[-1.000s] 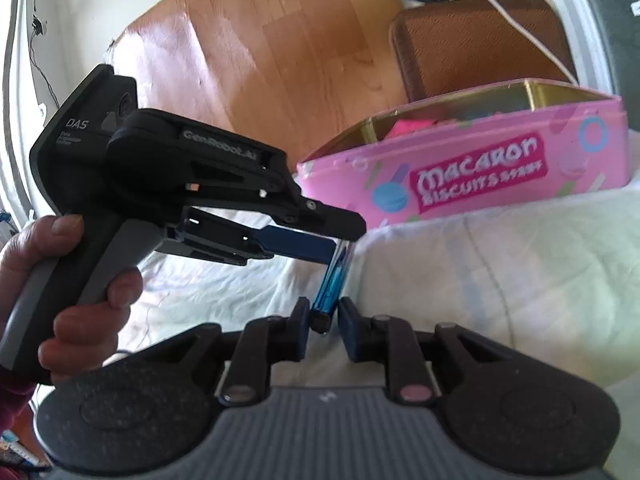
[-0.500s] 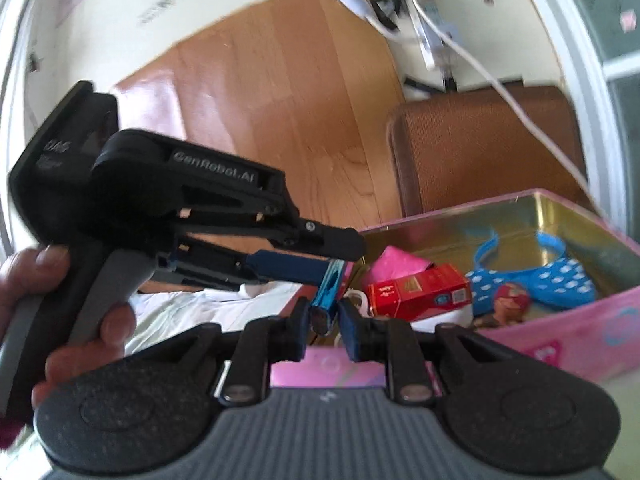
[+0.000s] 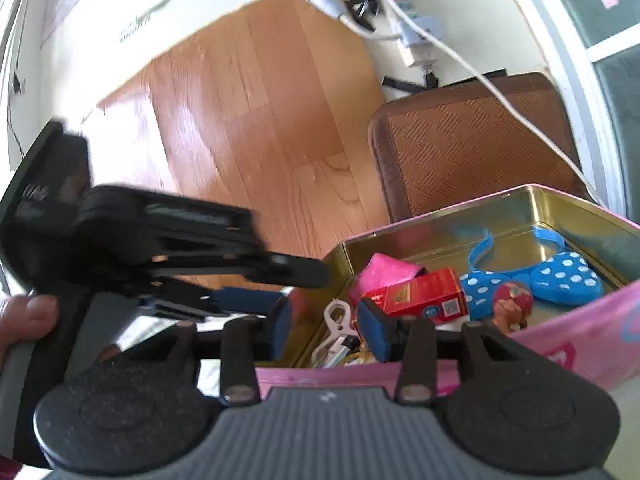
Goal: Organize rigid objects
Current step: 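Carry the blue lighter into the pink tin and release it, then withdraw the right gripper and move it to the white pill bottle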
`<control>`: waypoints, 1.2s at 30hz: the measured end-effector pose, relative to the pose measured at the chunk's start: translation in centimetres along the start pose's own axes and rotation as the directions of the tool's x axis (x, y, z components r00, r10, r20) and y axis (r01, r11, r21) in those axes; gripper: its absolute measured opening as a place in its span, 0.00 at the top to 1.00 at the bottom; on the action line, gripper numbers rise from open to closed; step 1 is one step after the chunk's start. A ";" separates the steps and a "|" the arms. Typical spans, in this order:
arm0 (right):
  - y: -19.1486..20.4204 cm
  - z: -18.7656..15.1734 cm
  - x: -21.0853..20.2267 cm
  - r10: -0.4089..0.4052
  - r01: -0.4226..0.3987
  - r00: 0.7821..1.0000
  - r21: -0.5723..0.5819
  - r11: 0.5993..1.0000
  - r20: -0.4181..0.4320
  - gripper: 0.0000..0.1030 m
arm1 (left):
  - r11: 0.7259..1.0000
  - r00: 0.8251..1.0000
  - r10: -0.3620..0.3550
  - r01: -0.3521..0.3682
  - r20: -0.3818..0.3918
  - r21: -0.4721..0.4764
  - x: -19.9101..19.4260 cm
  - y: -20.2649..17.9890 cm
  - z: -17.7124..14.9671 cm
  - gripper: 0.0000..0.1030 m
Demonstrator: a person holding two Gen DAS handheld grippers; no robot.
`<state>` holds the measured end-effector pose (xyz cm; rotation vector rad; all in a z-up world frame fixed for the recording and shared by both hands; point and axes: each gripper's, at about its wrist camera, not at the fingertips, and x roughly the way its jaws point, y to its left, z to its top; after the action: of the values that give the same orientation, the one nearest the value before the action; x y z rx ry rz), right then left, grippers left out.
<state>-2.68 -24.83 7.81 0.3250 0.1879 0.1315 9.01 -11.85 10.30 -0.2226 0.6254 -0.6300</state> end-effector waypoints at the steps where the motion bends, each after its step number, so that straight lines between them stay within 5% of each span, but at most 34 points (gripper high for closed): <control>1: 0.4 -0.2 -0.7 -0.001 0.001 1.000 -0.002 1.000 0.015 0.63 | 1.000 1.000 0.019 -0.020 0.024 0.014 -1.1 0.2 -0.4 0.38; 8: 4.0 -2.2 -4.5 0.022 -0.020 0.999 -0.054 0.998 0.023 0.58 | 0.982 0.980 0.180 -0.184 0.078 0.046 -5.4 2.9 -3.6 0.24; 17: 8.1 -3.8 -3.2 0.054 -0.070 0.993 -0.151 0.986 -0.108 0.58 | 0.922 0.919 0.384 -0.387 0.095 0.023 -7.5 8.4 -5.7 0.22; 24: 10.5 -5.0 -1.9 0.060 -0.095 0.981 -0.187 0.978 -0.183 0.58 | 0.893 0.886 0.447 -0.449 0.124 -0.016 -9.2 11.8 -6.0 0.20; 31: 13.3 -6.1 -0.6 0.070 -0.137 0.964 -0.253 0.958 -0.255 0.58 | 0.847 0.832 0.528 -0.531 0.170 -0.035 -11.2 15.7 -5.9 0.17; 36: 14.4 -5.9 1.8 0.090 -0.179 0.941 -0.254 0.951 -0.326 0.58 | 0.831 0.814 0.556 -0.536 0.168 -0.152 -12.6 20.1 -6.2 0.17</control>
<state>-3.57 -9.26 6.72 0.0307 0.4553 0.3446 6.94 11.71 3.79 -0.1835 0.4867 -0.0123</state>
